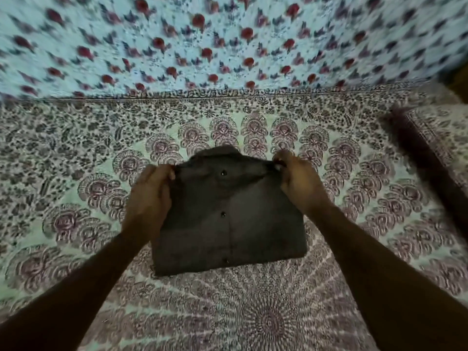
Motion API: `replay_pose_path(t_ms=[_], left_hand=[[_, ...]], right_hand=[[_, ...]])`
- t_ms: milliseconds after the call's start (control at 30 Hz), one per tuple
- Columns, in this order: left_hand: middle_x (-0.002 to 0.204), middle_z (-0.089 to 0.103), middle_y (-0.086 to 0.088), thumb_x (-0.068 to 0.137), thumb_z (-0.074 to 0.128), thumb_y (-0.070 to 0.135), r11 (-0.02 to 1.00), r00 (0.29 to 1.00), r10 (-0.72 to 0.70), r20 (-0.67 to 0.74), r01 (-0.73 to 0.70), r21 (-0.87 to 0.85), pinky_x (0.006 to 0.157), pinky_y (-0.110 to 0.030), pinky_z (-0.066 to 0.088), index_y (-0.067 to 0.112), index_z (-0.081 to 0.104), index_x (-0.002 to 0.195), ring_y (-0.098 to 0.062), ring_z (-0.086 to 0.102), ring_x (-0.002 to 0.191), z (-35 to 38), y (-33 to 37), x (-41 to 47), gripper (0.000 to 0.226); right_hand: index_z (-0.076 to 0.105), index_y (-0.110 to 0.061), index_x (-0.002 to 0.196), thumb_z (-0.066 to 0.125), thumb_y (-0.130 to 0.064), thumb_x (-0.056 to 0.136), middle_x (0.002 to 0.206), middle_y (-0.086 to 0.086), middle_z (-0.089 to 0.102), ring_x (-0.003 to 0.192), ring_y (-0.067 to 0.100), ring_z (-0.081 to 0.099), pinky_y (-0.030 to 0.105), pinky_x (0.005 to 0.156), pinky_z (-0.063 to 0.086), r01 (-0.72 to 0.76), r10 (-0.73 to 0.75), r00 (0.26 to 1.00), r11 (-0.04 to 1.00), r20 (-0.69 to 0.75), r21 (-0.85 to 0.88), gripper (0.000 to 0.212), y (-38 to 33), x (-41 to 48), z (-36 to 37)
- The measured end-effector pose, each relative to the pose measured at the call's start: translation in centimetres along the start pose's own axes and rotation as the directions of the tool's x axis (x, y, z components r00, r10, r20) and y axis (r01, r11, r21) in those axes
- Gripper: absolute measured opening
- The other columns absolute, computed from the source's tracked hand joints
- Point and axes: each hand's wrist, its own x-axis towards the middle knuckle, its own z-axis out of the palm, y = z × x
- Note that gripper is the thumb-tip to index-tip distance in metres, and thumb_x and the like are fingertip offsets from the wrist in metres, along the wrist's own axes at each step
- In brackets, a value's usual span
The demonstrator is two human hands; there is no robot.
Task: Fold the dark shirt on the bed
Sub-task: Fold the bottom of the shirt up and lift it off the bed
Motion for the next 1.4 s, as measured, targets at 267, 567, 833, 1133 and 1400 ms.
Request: replay_pose_path(t_ms=[267,567,833,1133,1400], left_hand=[[0.127,0.057,-0.020,0.099,0.047,0.009,0.977,0.984,-0.176,0.042,0.169,0.129,0.086,-0.052,0.050,0.010,0.062,0.123,-0.044,0.061,0.107,4.3,-0.3,5.8,0.028],[0.161,0.035,-0.014,0.099,0.052,0.045,0.926,0.998,-0.036,0.050,0.015,0.378,0.112,-0.060,0.034,0.017,0.056,0.139,-0.038,0.040,0.143,7.8,-0.7,3.1,0.049],[0.175,-0.004,0.009,0.092,0.036,0.082,0.911,0.968,-0.136,0.212,0.038,0.411,0.116,-0.073,0.018,0.054,0.014,0.160,-0.039,0.005,0.160,11.6,-3.0,0.4,0.077],[0.175,-0.006,0.008,0.092,0.029,0.081,0.927,0.957,-0.146,0.249,0.045,0.372,0.120,-0.073,0.016,0.050,0.012,0.162,-0.035,0.000,0.161,10.8,-2.8,0.5,0.079],[0.176,-0.003,0.006,0.093,0.033,0.079,0.915,0.962,-0.187,0.199,0.097,0.391,0.125,-0.062,0.017,0.047,0.010,0.164,-0.035,0.009,0.161,9.6,-4.5,-6.5,0.081]], right_hand=[[0.053,-0.025,0.123,0.061,-0.007,0.094,0.109,0.012,0.073,0.097,0.037,0.068,0.048,0.079,0.059,-0.145,0.147,0.984,0.989,0.101,-0.025,0.034,2.0,9.1,2.5],[0.063,-0.014,0.129,0.055,-0.034,0.097,0.144,0.014,0.054,0.132,0.039,0.048,0.057,0.101,0.038,-0.001,-0.045,0.985,0.965,-0.168,-0.261,0.038,0.2,5.0,8.6],[0.010,-0.061,0.158,0.025,-0.098,0.080,0.176,-0.008,-0.003,0.162,0.026,-0.001,0.064,0.124,0.010,0.033,0.033,0.981,0.942,0.191,-0.334,0.088,2.1,0.7,12.7],[0.010,-0.052,0.162,0.028,-0.083,0.095,0.175,-0.002,-0.012,0.160,0.034,-0.015,0.068,0.124,-0.002,-0.251,0.307,0.944,0.907,0.122,-0.339,0.076,1.3,1.3,12.1],[0.014,-0.056,0.161,0.035,-0.086,0.091,0.176,-0.005,0.004,0.163,0.026,0.000,0.060,0.127,0.012,0.076,-0.020,0.987,0.931,0.157,-0.358,0.078,-0.1,-7.2,13.7]])
